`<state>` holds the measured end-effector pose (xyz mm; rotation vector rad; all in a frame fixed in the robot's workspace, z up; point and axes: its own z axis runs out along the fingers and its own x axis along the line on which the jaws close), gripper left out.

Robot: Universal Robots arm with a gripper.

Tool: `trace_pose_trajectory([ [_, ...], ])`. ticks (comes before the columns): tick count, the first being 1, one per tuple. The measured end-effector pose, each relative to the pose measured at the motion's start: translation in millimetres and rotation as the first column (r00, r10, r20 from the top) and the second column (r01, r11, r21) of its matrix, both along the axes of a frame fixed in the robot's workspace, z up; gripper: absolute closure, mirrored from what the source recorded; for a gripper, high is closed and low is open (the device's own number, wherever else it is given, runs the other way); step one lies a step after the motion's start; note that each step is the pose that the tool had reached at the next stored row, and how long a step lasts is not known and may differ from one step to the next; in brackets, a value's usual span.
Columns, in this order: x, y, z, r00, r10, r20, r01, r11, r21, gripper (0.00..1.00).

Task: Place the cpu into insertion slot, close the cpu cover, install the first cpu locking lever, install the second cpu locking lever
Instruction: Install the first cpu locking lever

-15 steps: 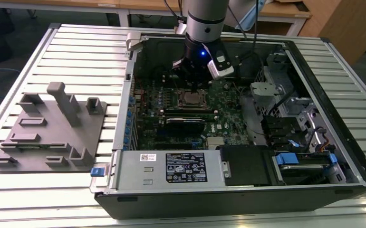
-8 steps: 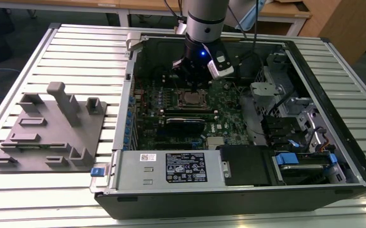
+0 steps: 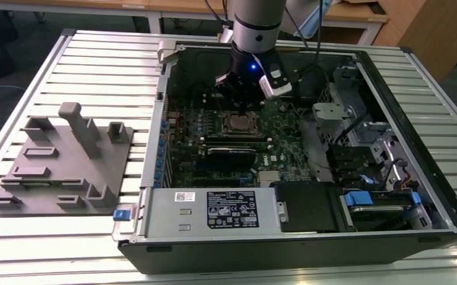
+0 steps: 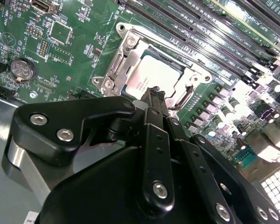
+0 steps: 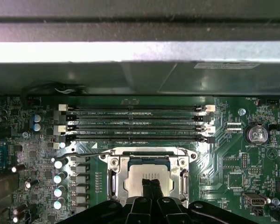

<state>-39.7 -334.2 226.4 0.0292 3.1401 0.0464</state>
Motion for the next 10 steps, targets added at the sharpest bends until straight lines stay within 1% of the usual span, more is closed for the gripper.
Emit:
trace_pose_trajectory([
  [10, 0.0, 0.0, 0.0, 1.0, 0.002, 0.0, -0.002, 1.0, 0.0057, 0.9],
])
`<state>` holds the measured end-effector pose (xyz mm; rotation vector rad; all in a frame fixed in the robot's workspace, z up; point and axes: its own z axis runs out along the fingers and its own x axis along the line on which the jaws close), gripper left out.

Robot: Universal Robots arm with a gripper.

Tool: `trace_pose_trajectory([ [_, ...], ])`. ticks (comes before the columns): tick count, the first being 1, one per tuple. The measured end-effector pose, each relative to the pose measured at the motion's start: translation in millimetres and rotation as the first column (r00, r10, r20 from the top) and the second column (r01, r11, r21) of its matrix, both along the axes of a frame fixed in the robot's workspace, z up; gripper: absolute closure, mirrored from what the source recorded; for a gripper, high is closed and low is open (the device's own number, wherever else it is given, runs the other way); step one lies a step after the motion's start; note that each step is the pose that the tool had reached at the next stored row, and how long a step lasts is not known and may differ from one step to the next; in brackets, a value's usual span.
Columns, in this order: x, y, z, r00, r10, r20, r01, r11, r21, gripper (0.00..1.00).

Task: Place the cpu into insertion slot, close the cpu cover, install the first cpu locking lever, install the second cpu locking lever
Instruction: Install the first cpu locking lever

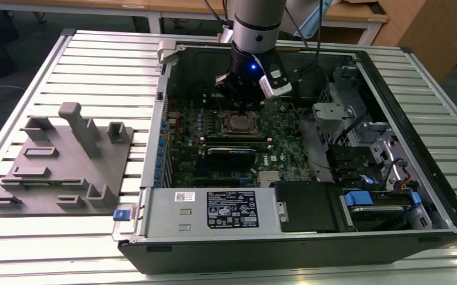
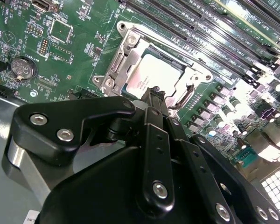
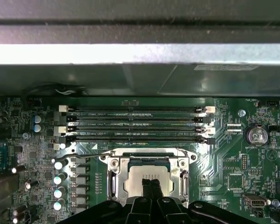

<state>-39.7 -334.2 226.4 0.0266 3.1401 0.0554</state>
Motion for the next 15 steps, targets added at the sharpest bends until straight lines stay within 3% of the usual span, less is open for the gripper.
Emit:
trace_pose_trajectory([
  [15, 0.0, 0.0, 0.0, 1.0, 0.003, 0.0, -0.003, 1.0, 0.0086, 0.9],
])
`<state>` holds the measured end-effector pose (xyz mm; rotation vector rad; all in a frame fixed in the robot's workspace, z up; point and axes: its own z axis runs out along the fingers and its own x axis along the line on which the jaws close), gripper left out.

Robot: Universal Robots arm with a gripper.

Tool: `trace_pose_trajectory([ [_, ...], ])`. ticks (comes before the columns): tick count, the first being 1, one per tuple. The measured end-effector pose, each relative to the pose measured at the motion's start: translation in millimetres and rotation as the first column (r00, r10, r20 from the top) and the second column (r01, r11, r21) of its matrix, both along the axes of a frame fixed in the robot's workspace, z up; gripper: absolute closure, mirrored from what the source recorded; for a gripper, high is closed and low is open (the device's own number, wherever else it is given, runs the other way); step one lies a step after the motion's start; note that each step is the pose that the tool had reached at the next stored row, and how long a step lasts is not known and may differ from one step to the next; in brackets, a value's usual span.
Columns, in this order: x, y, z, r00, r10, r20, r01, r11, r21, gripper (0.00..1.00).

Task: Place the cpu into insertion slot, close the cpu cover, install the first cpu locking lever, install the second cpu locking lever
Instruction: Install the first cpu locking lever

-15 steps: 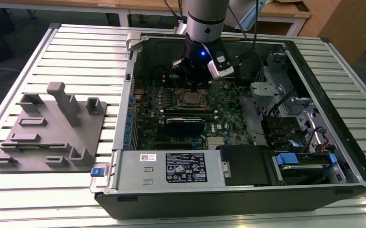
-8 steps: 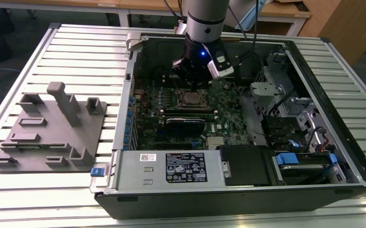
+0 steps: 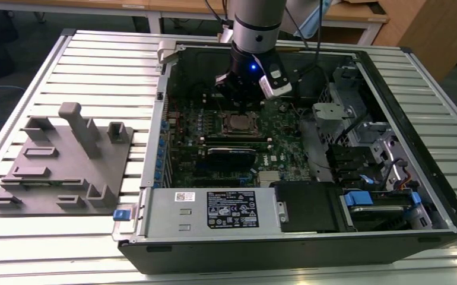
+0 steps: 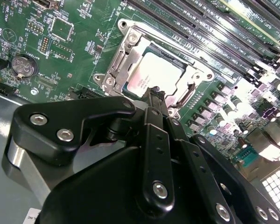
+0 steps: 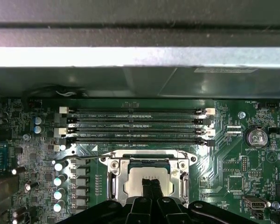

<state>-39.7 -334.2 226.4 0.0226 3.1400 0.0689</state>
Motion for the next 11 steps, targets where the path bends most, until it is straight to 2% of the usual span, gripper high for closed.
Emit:
trace_pose_trajectory([
  [11, 0.0, 0.0, 0.0, 1.0, 0.002, 0.0, -0.002, 1.0, 0.0072, 0.9],
])
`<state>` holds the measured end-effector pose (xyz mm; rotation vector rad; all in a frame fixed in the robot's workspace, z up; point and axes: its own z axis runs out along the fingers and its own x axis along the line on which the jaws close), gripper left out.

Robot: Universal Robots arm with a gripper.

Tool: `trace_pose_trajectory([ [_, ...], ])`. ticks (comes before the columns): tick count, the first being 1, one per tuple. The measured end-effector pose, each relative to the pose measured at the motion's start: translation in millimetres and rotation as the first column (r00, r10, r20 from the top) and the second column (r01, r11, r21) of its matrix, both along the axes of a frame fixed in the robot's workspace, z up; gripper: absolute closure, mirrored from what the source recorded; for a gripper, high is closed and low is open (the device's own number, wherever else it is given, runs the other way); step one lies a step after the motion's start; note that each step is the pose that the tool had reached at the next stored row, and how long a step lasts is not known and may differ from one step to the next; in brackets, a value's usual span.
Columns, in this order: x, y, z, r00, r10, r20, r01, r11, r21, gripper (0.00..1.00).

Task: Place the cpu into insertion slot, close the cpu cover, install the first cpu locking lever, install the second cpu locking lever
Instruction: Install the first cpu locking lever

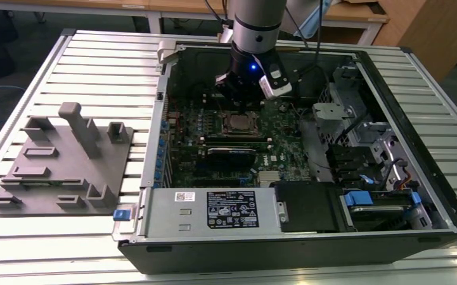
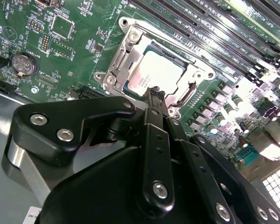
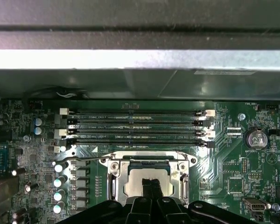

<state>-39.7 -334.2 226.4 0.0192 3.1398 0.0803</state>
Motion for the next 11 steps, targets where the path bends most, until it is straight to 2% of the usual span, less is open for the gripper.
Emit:
trace_pose_trajectory([
  [11, 0.0, 0.0, 0.0, 1.0, 0.002, 0.0, -0.002, 1.0, 0.0063, 0.9],
])
